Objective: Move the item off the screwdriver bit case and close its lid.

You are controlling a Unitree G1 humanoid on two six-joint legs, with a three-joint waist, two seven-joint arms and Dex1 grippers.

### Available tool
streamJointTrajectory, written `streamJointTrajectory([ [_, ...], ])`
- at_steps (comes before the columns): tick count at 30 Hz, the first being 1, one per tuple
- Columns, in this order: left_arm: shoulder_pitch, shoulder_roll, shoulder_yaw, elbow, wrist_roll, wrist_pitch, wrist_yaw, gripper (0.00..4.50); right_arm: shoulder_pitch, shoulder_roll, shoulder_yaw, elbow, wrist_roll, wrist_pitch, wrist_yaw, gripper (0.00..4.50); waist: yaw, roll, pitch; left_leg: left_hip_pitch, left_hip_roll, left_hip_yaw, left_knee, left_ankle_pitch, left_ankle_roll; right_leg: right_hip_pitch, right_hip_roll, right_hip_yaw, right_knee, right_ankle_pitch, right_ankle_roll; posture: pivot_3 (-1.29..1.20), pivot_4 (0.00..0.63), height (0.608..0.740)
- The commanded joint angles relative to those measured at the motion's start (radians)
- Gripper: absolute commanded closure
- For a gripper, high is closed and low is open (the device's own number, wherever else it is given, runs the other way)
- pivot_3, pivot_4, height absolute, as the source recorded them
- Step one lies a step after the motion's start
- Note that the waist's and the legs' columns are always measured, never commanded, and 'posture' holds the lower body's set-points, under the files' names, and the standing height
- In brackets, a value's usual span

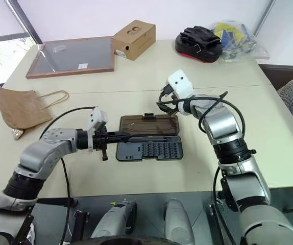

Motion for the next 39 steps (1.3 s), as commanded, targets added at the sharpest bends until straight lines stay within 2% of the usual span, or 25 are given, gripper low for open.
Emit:
streamJointTrajectory([
  [1,-0.031,-0.01,-0.028,0.057,0.049,-0.066,-0.053,4.5,-0.092,-0.023,0.008,0.117,-0.025,-0.098,0.083,0.07,-0.004,0.0,0.0,0.0,0.0,0.0,0.0,0.0,0.0,0.0,0.0,0.0,0.0,0.0,0.0,0.0,0.15,0.74],
  [8,-0.029,-0.023,-0.066,0.112,0.107,-0.112,-0.112,4.5,-0.217,-0.067,0.085,0.36,-0.106,-0.285,0.261,0.07,-0.008,0.0,0.0,0.0,0.0,0.0,0.001,0.0,0.0,0.0,0.0,0.0,0.0,0.0,0.0,0.0,0.15,0.74],
  [16,-0.001,-0.008,-0.074,0.101,0.137,-0.117,-0.144,4.5,-0.236,-0.051,0.134,0.539,-0.163,-0.417,0.425,0.07,-0.009,0.0,0.0,0.0,0.0,0.0,0.001,0.0,0.0,0.0,0.0,0.0,0.0,0.0,0.0,0.0,0.15,0.74],
  [26,0.008,-0.002,-0.056,0.12,0.153,-0.137,-0.14,4.5,-0.339,0.067,0.13,0.858,-0.222,-0.554,0.457,0.07,-0.01,0.0,0.0,0.001,0.0,-0.001,0.001,0.0,-0.001,0.0,0.0,0.001,0.001,0.0,0.0,0.0,0.15,0.74],
  [35,0.024,-0.004,-0.05,0.106,0.157,-0.143,-0.121,4.5,-0.376,0.119,0.125,1.0,-0.261,-0.62,0.484,0.07,-0.011,0.0,0.0,0.002,0.0,-0.002,0.001,0.0,-0.001,0.0,0.0,0.001,0.002,0.001,0.0,0.0,0.15,0.74],
  [37,0.028,-0.004,-0.048,0.101,0.156,-0.142,-0.118,4.5,-0.372,0.122,0.127,1.011,-0.269,-0.63,0.492,0.6,-0.011,0.0,0.0,0.002,0.0,-0.002,0.001,0.0,-0.001,0.0,0.0,0.001,0.003,0.001,0.0,0.0,0.15,0.74],
  [39,0.031,-0.003,-0.047,0.097,0.157,-0.142,-0.116,4.5,-0.367,0.125,0.127,1.018,-0.279,-0.637,0.502,1.37,-0.012,0.0,0.0,0.004,0.0,-0.002,0.001,0.0,-0.001,0.001,0.0,0.002,0.003,0.001,0.0,0.0,0.15,0.74],
])
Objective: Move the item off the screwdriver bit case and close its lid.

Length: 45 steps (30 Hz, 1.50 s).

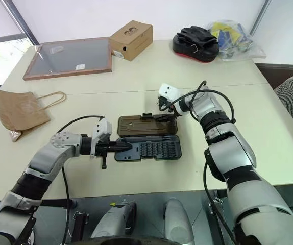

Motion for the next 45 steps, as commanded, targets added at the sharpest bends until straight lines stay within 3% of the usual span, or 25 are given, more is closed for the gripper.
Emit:
streamJointTrajectory([
  [1,0.02,0.011,0.007,-0.006,0.02,0.006,0.012,4.5,-0.016,0.004,-0.005,0.013,-0.027,-0.019,0.015,1.96,0.0,0.0,0.0,0.0,0.0,0.0,0.0,0.0,0.0,0.0,0.0,0.0,0.0,0.0,0.0,0.0,0.15,0.74],
  [6,0.017,0.009,0.014,-0.001,0.026,0.002,0.015,4.5,-0.008,0.011,-0.006,0.019,-0.042,-0.03,0.023,4.46,-0.001,-0.001,-0.001,0.002,0.0,0.0,0.001,0.0,0.0,0.002,0.0,0.0,0.002,0.0,0.0,0.0,0.15,0.74],
  [16,0.008,-0.001,0.026,0.007,0.03,-0.002,0.026,4.5,0.013,0.02,0.009,-0.018,-0.086,-0.068,0.058,4.46,-0.009,-0.001,-0.002,0.005,0.0,-0.002,0.001,0.0,0.0,0.005,0.001,0.0,0.004,0.0,-0.001,0.0,0.15,0.74],
  [23,-0.027,-0.035,0.082,0.011,-0.005,0.03,0.08,4.5,0.031,-0.016,0.037,-0.117,-0.156,-0.193,-0.004,4.46,-0.015,-0.001,-0.002,0.005,0.0,-0.002,0.001,0.0,-0.001,0.004,0.001,0.0,0.004,0.0,-0.001,0.0,0.15,0.74],
  [27,-0.095,-0.064,0.174,0.004,-0.068,0.089,0.146,4.5,0.104,-0.078,0.034,-0.373,-0.183,-0.214,-0.026,4.46,-0.012,-0.002,0.0,0.0,0.0,-0.003,0.005,0.001,-0.001,-0.001,0.001,0.0,0.009,0.0,-0.001,0.0,0.15,0.74],
  [34,-0.123,-0.06,0.208,-0.018,-0.088,0.128,0.163,4.5,0.266,-0.133,-0.009,-0.845,-0.167,-0.041,-0.03,4.46,-0.011,-0.002,0.0,-0.004,0.0,-0.003,0.011,0.0,-0.001,-0.003,0.001,0.0,0.011,0.0,0.0,0.0,0.15,0.74],
  [39,-0.181,-0.076,0.267,0.001,-0.142,0.171,0.194,4.5,0.361,-0.152,-0.004,-1.057,-0.213,-0.001,-0.1,4.46,0.003,-0.002,0.0,-0.005,0.0,-0.003,0.012,0.0,-0.001,-0.003,0.001,0.0,0.011,0.0,0.0,0.0,0.15,0.74],
  [45,-0.335,-0.113,0.447,0.172,-0.251,0.23,0.299,4.5,0.434,-0.138,0.009,-1.167,-0.24,0.04,-0.158,4.46,0.003,-0.003,0.0,-0.006,0.0,-0.003,0.014,0.0,-0.001,-0.003,0.0,-0.001,0.011,0.0,0.0,0.0,0.15,0.74],
])
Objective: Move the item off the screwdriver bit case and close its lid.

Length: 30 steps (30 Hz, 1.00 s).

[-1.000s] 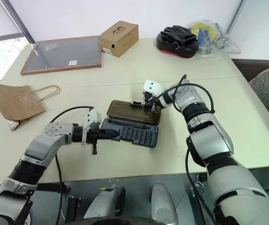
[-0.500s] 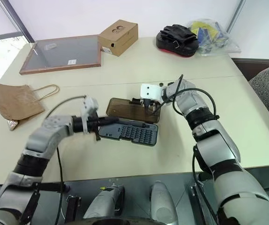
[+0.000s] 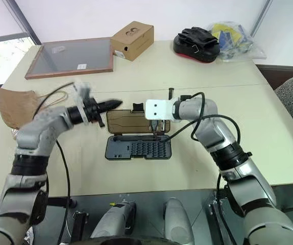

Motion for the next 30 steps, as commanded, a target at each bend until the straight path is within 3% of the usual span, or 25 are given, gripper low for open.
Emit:
streamJointTrajectory([
  [1,-0.068,0.002,0.104,0.094,-0.041,-0.004,0.054,4.5,0.002,0.012,-0.006,-0.072,-0.005,0.014,-0.025,4.46,-0.003,0.0,0.0,0.0,0.0,0.0,0.0,0.0,0.0,0.0,0.0,0.0,0.0,0.0,0.0,0.0,0.15,0.74],
  [4,-0.109,0.027,0.123,0.236,0.006,-0.062,0.073,4.5,0.002,0.017,0.001,-0.074,-0.009,0.016,-0.037,4.46,-0.003,0.0,0.0,0.001,0.0,0.0,0.0,0.0,0.0,0.0,0.0,0.0,0.0,0.0,0.0,0.0,0.15,0.74],
  [10,-0.043,0.064,-0.008,0.375,0.14,-0.186,-0.049,4.5,-0.016,0.018,0.006,-0.061,-0.018,0.01,-0.057,4.46,0.0,-0.001,0.0,0.0,-0.001,0.001,0.0,0.0,0.0,0.0,0.0,0.0,0.0,0.0,0.0,0.0,0.15,0.74],
  [15,0.033,0.043,-0.105,0.37,0.191,-0.217,-0.146,4.5,-0.03,0.019,0.002,-0.052,-0.02,0.007,-0.07,4.46,0.001,-0.001,0.001,-0.001,-0.001,0.001,0.0,0.0,0.0,0.0,0.0,0.0,0.0,0.0,0.0,0.0,0.15,0.74],
  [23,0.047,0.033,-0.128,0.358,0.198,-0.221,-0.209,4.5,-0.043,0.011,-0.002,-0.032,-0.022,0.009,-0.077,4.46,-0.001,-0.001,0.001,-0.002,0.0,0.001,0.0,0.0,0.0,-0.001,0.0,-0.001,0.0,0.0,0.0,0.0,0.15,0.74],
  [26,0.043,0.03,-0.125,0.356,0.201,-0.226,-0.208,4.5,-0.042,0.011,0.0,-0.026,-0.022,0.014,-0.076,3.61,0.0,-0.001,0.001,-0.002,0.0,0.001,0.0,0.0,0.0,-0.001,0.0,-0.001,0.0,0.0,0.0,0.0,0.15,0.74],
  [30,0.04,0.026,-0.122,0.348,0.202,-0.229,-0.205,4.5,-0.041,0.008,0.005,-0.021,-0.024,0.018,-0.075,1.56,0.0,-0.001,0.001,-0.002,0.0,0.001,0.0,0.0,0.0,-0.001,0.0,-0.001,0.0,0.0,0.0,0.0,0.15,0.74],
])
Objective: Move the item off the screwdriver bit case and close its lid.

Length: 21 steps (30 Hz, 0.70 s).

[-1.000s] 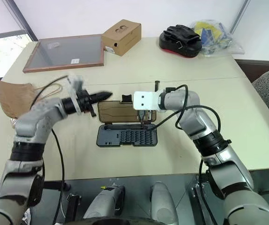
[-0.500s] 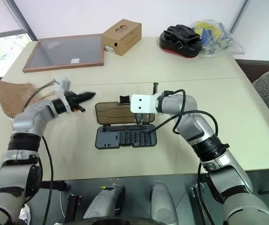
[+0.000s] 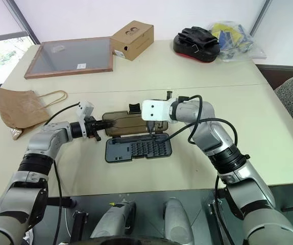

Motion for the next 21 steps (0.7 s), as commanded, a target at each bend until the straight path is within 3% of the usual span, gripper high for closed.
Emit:
streamJointTrajectory([
  [1,-0.021,0.0,0.013,-0.039,0.001,-0.024,-0.005,4.5,-0.031,-0.002,-0.013,-0.014,-0.006,-0.005,-0.009,1.04,0.0,0.0,0.0,0.0,0.0,0.0,0.0,0.0,0.0,0.0,0.0,0.0,0.0,0.0,0.0,0.0,0.15,0.74],
  [3,-0.023,-0.002,0.011,-0.039,0.005,-0.033,-0.007,4.5,-0.034,-0.011,-0.016,-0.016,-0.003,0.006,0.005,0.03,0.0,0.0,0.0,0.0,0.0,0.0,0.0,0.0,0.0,0.0,0.0,0.0,0.0,0.0,0.0,0.0,0.15,0.74],
  [9,-0.019,0.005,0.002,-0.075,0.012,-0.041,-0.024,4.5,-0.087,-0.134,-0.174,-0.197,0.291,0.392,0.32,0.03,0.002,0.0,0.0,-0.002,0.0,-0.001,0.001,0.0,0.0,0.0,0.0,-0.001,0.0,0.0,0.0,0.0,0.15,0.74],
  [15,0.004,0.024,0.001,-0.187,-0.005,-0.008,-0.046,4.5,0.007,-0.33,-0.292,-0.285,0.387,0.453,0.361,0.03,0.011,0.0,0.0,-0.003,0.001,0.0,0.001,-0.001,0.001,0.0,-0.001,-0.003,-0.002,0.0,0.0,0.0,0.15,0.74],
  [21,0.046,0.076,0.001,-0.385,-0.058,0.093,-0.079,4.5,0.145,-0.421,-0.361,-0.355,0.427,0.518,0.299,0.03,0.006,0.0,0.0,-0.003,0.001,0.001,0.001,-0.001,0.001,-0.001,-0.002,-0.002,-0.001,0.0,0.0,0.0,0.15,0.74],
])
